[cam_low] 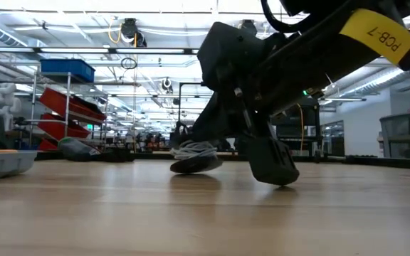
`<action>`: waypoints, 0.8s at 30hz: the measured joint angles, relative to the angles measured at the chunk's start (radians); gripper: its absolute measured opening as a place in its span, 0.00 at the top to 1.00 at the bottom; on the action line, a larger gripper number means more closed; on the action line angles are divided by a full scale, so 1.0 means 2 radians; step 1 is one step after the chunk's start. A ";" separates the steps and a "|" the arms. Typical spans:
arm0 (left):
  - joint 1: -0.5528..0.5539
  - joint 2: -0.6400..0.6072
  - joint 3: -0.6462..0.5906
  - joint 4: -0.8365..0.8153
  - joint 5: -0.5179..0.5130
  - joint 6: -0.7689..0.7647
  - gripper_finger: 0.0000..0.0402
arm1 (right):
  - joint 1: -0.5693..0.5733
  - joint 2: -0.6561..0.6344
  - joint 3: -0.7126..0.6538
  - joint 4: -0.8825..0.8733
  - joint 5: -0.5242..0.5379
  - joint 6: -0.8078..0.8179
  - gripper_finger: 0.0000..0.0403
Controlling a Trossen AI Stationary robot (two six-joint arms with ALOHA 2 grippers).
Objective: Coil cords
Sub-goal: Coil the white cable wire into the spool, then return to Home Position
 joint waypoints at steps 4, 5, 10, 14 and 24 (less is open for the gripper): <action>0.000 0.000 0.000 0.000 0.000 0.000 0.76 | 0.000 0.000 0.000 -0.001 -0.003 0.006 0.84; 0.000 0.000 0.000 0.000 0.000 0.000 0.76 | 0.000 0.000 0.000 -0.002 -0.003 0.013 0.82; 0.000 0.000 0.000 0.000 0.000 0.000 0.76 | 0.006 -0.007 0.000 -0.018 -0.004 0.060 0.69; 0.000 0.000 0.000 0.000 0.000 -0.033 0.76 | 0.018 -0.022 -0.001 -0.041 -0.006 0.084 0.63; 0.013 -0.006 0.000 0.000 0.000 -0.064 0.76 | 0.054 -0.107 -0.001 -0.186 -0.012 0.246 0.62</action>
